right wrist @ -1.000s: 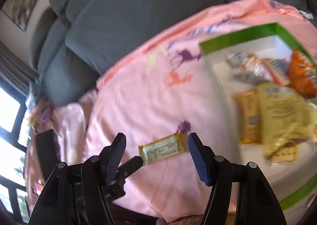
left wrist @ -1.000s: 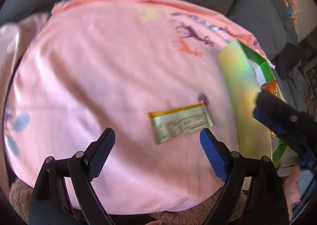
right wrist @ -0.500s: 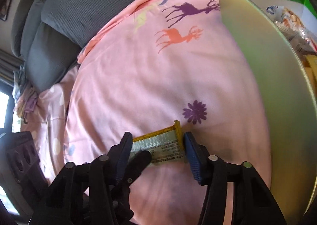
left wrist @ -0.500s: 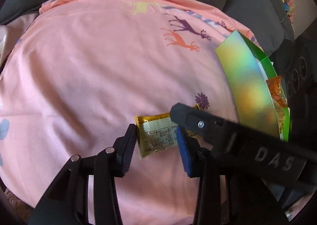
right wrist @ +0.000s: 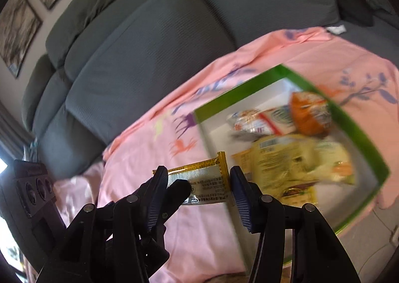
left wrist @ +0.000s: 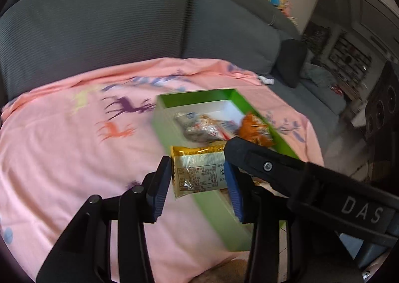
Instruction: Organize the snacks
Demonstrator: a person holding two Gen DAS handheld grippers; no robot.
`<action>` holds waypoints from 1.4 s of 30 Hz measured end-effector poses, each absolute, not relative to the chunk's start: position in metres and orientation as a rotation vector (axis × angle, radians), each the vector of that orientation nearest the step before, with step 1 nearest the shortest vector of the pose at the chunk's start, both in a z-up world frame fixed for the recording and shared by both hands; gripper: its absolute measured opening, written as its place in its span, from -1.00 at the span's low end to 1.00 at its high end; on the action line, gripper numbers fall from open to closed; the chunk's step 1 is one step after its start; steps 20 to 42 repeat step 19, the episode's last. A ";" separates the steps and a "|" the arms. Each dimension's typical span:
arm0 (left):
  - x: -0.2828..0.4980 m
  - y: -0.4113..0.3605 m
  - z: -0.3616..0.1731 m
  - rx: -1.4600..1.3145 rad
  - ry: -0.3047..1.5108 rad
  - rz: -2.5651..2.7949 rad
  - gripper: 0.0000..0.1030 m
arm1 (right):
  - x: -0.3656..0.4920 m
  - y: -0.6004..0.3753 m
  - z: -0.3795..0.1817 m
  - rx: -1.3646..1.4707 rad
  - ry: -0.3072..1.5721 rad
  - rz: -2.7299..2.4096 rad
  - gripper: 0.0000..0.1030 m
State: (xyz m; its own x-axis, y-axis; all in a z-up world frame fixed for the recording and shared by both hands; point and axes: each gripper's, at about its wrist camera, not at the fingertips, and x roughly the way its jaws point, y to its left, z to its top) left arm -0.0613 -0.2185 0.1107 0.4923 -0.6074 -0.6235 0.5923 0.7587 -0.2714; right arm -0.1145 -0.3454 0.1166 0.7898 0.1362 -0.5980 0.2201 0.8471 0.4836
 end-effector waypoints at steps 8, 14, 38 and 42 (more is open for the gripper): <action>-0.069 -0.267 0.104 0.022 0.777 -0.815 0.52 | -0.145 -0.380 0.119 0.569 0.623 -0.273 0.31; -0.068 -0.267 0.103 0.012 0.793 -0.810 0.74 | -0.156 -0.393 0.119 0.557 0.625 -0.375 0.37; -0.073 -0.259 0.110 0.012 0.771 -0.803 0.74 | -0.163 -0.393 0.125 0.537 0.618 -0.415 0.37; -0.073 -0.259 0.110 0.012 0.771 -0.803 0.74 | -0.163 -0.393 0.125 0.537 0.618 -0.415 0.37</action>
